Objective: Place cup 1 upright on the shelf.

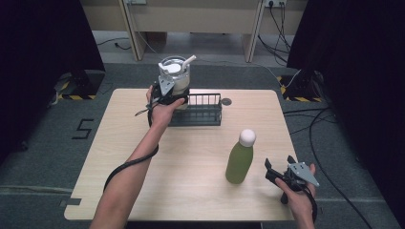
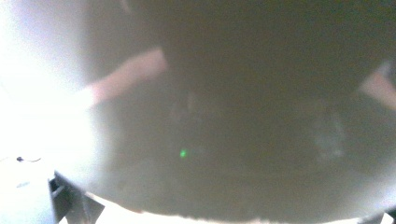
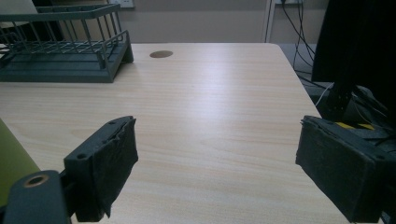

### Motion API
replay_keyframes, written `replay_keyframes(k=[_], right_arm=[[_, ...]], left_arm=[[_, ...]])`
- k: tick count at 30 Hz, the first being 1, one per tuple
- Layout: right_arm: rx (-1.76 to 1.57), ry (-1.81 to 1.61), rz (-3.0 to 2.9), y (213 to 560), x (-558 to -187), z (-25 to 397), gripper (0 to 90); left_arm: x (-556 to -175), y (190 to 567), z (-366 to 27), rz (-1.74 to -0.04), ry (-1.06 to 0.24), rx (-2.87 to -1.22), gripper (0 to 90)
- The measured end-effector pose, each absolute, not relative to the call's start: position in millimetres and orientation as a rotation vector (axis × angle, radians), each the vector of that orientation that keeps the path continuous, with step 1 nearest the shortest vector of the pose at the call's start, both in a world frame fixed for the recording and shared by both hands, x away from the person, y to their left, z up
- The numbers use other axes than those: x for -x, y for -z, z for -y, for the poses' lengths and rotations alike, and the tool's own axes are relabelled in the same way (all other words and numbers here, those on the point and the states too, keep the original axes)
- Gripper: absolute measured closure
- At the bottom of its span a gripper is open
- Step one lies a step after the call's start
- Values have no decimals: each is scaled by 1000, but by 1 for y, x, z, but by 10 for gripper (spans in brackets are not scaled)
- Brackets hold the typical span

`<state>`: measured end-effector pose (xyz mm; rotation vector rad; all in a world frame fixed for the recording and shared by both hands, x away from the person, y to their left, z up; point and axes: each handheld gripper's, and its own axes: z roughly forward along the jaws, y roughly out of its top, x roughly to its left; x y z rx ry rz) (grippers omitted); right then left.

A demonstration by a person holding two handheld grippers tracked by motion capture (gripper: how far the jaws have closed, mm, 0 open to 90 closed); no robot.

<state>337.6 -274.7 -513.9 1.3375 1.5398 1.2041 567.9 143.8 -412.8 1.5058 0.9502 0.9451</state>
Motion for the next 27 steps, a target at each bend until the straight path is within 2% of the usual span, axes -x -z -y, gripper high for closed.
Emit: replay_keyframes(k=[9, 10, 11, 27], right_arm=[[-1342, -1205, -1544, 514, -338, 274, 125], [-1342, -1204, -1544, 514, -338, 274, 125], [-1339, -1204, -1544, 515, -338, 274, 125], [-1338, -1205, -1548, 515, -338, 273, 125]], left_arm=[[-572, 424, -143, -970, -943, -1529, 90], [-573, 424, -146, -943, -977, -1562, 90], [-573, 427, -143, -975, -940, -1536, 90], [-576, 439, -145, -1012, -922, -1548, 89]])
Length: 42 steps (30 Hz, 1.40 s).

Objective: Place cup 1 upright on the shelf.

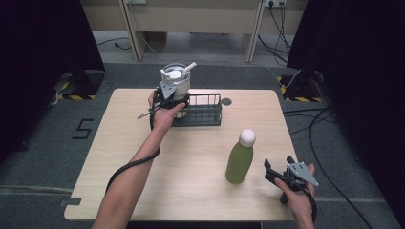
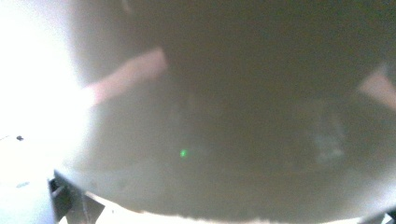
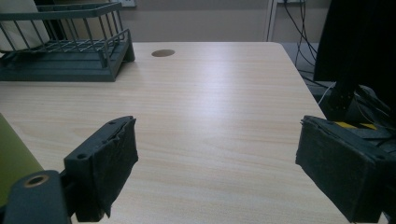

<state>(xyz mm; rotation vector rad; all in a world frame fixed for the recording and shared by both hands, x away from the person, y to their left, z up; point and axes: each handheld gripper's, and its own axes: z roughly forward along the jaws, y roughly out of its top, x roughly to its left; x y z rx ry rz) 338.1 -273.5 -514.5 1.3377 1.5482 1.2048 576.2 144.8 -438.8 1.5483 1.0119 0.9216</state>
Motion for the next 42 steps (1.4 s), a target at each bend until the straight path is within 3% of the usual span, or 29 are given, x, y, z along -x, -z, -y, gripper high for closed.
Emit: replay_keyframes(k=[25, 32, 42], right_arm=[[-1334, -1206, -1561, 516, -338, 271, 125], [-1324, -1203, -1569, 516, -339, 271, 123], [-1320, -1198, -1571, 516, -338, 270, 123]], left_arm=[[-578, 440, -148, -1002, -897, -1527, 80], [-575, 437, -148, -981, -910, -1533, 14], [-567, 435, -150, -979, -909, -1512, 0]])
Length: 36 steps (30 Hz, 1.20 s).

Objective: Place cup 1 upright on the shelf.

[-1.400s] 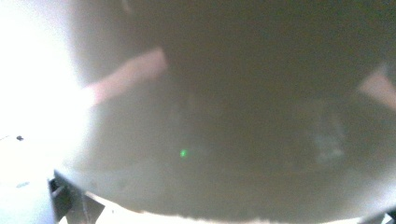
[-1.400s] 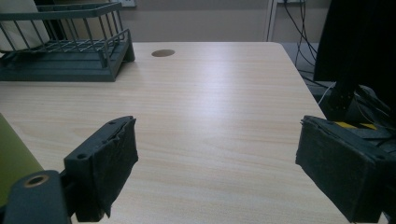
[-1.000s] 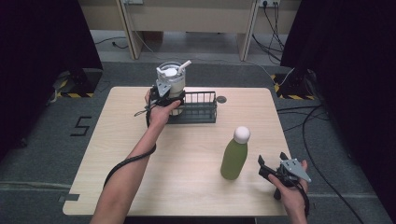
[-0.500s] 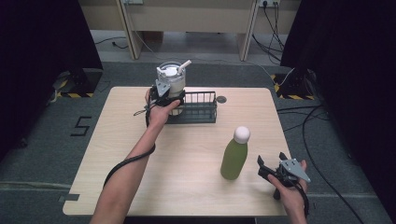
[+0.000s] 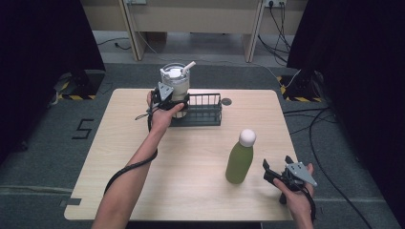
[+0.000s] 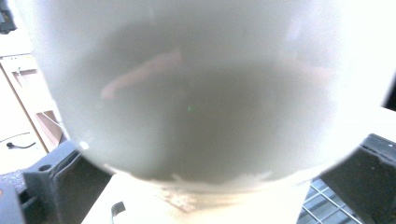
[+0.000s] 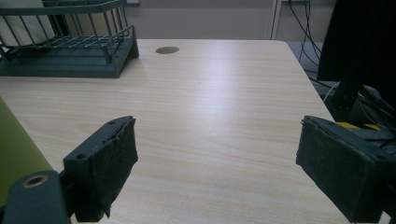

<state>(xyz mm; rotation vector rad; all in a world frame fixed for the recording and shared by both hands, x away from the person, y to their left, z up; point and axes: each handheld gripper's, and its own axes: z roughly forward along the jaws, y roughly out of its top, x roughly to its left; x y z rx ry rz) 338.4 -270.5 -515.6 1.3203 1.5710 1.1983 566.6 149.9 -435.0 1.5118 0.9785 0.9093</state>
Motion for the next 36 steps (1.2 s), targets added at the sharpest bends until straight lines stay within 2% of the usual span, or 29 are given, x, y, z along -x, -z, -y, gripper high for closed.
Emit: replay_keyframes(k=[36], right_arm=[[-1318, -1213, -1555, 511, -336, 269, 122]], left_arm=[[-526, 429, -165, -909, -909, -1515, 0]])
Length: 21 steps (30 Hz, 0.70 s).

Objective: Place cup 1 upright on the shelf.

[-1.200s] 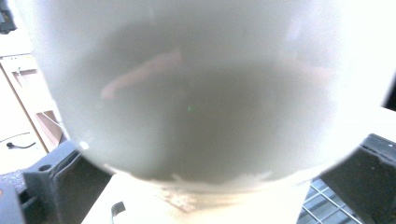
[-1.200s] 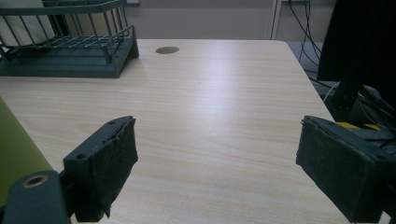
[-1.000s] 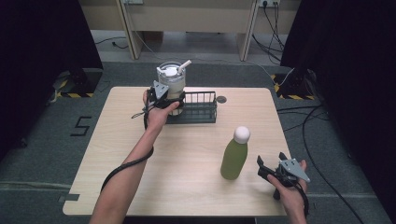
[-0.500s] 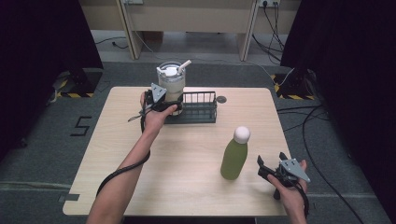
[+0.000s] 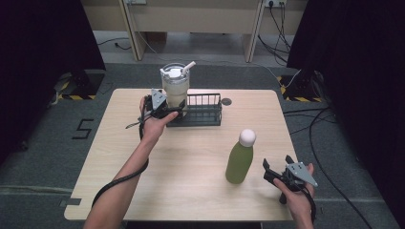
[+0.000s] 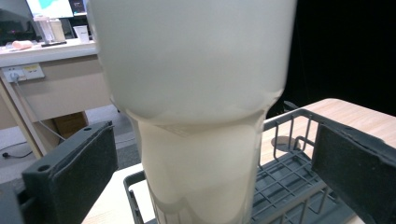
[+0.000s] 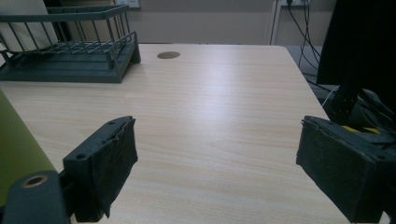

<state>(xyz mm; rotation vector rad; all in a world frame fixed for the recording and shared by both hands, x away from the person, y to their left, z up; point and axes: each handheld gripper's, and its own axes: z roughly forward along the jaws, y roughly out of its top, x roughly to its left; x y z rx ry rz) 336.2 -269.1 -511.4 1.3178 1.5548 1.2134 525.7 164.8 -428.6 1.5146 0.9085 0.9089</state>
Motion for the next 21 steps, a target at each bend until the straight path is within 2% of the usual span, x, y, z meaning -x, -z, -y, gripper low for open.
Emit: replay_keyframes(k=[21], right_arm=[[-1306, -1221, -1537, 507, -331, 269, 123]], left_arm=[[-508, 428, -185, -910, -910, -1510, 0]])
